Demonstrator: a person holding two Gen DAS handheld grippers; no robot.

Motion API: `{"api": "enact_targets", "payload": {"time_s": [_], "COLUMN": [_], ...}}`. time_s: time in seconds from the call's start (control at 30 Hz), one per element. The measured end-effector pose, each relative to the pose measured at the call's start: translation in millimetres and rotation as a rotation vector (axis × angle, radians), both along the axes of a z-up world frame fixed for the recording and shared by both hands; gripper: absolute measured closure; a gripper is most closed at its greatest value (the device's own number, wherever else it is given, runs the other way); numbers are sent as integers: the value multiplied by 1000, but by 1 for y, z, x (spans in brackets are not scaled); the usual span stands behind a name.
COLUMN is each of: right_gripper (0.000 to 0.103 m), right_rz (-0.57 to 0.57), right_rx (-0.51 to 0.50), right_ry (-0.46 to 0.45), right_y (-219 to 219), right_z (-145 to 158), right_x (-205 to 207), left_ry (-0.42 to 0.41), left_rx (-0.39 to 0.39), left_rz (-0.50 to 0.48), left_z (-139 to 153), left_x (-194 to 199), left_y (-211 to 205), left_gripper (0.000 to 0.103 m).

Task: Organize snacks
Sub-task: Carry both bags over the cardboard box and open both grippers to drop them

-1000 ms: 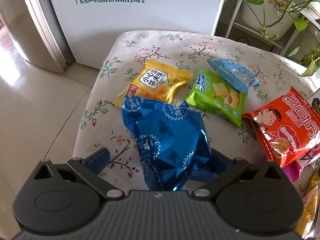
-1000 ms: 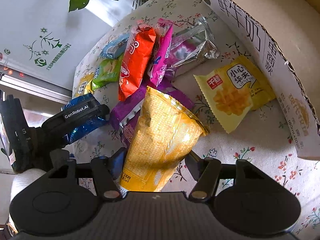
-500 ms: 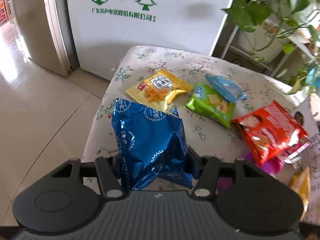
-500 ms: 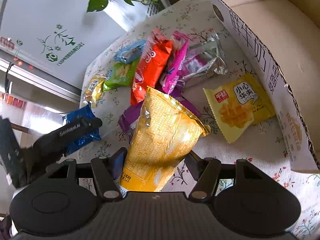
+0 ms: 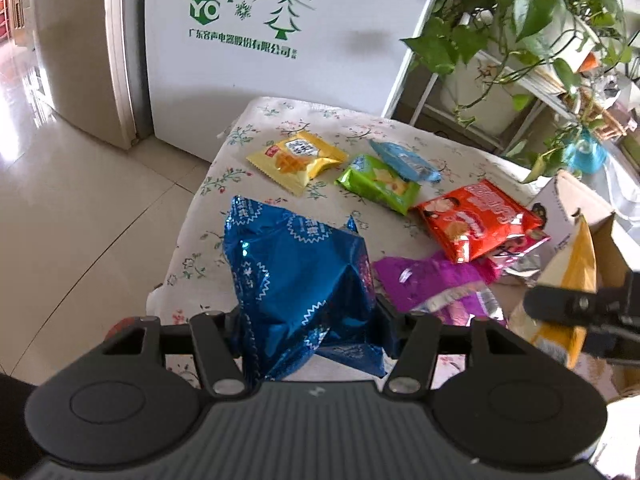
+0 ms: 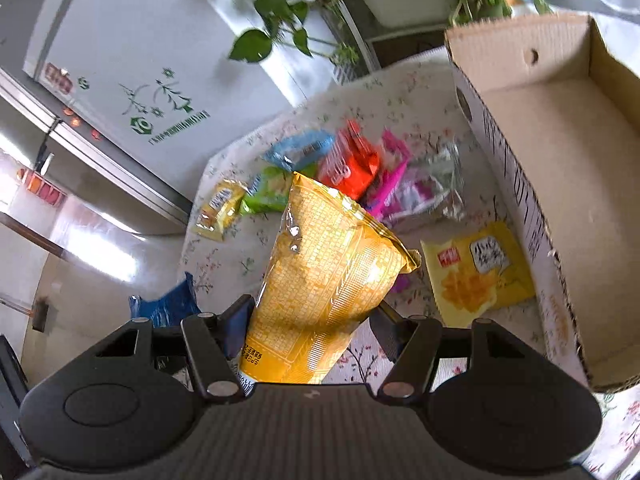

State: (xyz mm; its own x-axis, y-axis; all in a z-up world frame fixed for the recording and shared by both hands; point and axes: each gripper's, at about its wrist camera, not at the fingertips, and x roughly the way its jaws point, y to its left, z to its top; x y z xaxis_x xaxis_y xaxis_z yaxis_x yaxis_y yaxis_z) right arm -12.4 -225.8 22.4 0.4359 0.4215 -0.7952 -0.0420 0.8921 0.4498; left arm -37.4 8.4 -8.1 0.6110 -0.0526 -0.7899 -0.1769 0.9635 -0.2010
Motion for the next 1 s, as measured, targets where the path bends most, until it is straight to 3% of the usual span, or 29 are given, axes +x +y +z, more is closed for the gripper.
{"api": "enact_targets", "payload": {"time_s": [0.17,0.47,1.0], "right_gripper": [34,34,34], "right_rz": [-10,-127,-376], "right_rx": [36,45,56], "right_ry": [-39,-131,-239], "right_y": [-12,-59,-157], "right_z": [14,48,82], "right_x": [1,0,-16], "left_ry": [-23,-55,-85], "left_rx": [-9,-35,-104], "left_rz": [-27,-98,-319], "left_z": [14,36,62], "left_x": [-8,-13,-5], "left_y": [-12,-49,-163], "left_gripper": [44,44,44]}}
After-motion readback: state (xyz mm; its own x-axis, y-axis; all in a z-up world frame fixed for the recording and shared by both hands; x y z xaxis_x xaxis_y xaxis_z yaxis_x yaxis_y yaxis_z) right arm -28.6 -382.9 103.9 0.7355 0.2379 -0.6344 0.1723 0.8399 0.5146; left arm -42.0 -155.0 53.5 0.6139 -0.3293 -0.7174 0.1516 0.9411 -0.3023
